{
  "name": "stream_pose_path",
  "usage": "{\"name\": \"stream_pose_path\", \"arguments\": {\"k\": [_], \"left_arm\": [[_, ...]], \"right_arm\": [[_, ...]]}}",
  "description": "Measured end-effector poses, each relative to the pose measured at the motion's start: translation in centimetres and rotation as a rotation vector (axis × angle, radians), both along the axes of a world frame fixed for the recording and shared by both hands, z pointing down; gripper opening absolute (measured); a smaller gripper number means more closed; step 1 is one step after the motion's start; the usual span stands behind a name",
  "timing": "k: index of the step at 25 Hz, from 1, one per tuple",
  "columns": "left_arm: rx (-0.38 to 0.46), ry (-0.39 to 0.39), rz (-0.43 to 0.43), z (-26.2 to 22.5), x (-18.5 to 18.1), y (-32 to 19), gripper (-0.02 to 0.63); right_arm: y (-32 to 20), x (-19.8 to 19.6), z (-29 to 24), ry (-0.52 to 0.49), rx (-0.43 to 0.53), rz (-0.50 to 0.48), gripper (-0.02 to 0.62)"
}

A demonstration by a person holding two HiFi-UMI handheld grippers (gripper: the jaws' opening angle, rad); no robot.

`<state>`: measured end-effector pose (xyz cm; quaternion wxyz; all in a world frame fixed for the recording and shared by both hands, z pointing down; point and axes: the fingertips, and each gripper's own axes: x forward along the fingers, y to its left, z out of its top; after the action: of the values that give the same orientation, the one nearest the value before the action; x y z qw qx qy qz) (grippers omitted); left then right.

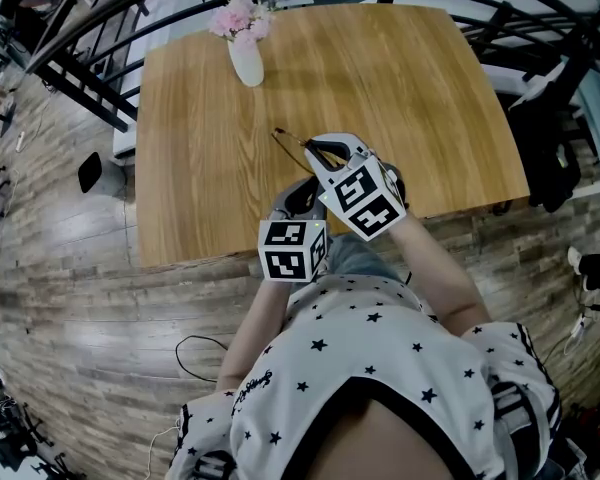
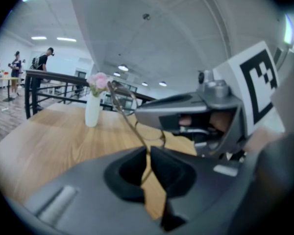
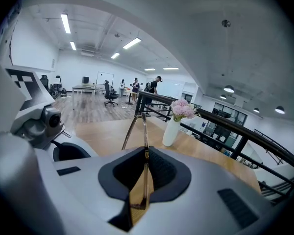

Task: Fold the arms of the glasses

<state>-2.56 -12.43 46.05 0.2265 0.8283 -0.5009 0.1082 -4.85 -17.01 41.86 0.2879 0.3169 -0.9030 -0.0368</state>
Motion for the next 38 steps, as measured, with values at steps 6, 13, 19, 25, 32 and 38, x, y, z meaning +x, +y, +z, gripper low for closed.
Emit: {"name": "stream_pose_path", "arguments": {"k": [6,13,19,25,32,38], "left_arm": [[-0.009,0.007,0.004,0.0,0.1,-0.1,0.026],[-0.006,0.008,0.021,-0.3,0.9,-0.1,0.024],[0.001,0.007,0.032,-0.3,1.2,-0.3,0.025],[0.009,0.004,0.024,-0.4,1.0,-0.2,0.025],[0.013,0.006,-0.006,-0.4,-0.1,-0.2,0.026],[0.017,0.004,-0.041,-0.1,-1.4,-0.2,0.026]], "right_arm": [[0.5,-0.4,0.0,-0.010,0.003,-0.017,0.025],[0.8,0.0,-0.1,-0.010,0.011,-0.016,0.025],[0.4,0.4,0.0,-0.007,0.014,-0.002,0.025],[-0.4,1.2,-0.1,-0.005,0.019,0.025,0.025],[-1.5,1.9,-0.5,0.006,0.034,0.045,0.025],[-2.4,2.3,-0.6,0.004,0.046,0.056,0.025]]}}
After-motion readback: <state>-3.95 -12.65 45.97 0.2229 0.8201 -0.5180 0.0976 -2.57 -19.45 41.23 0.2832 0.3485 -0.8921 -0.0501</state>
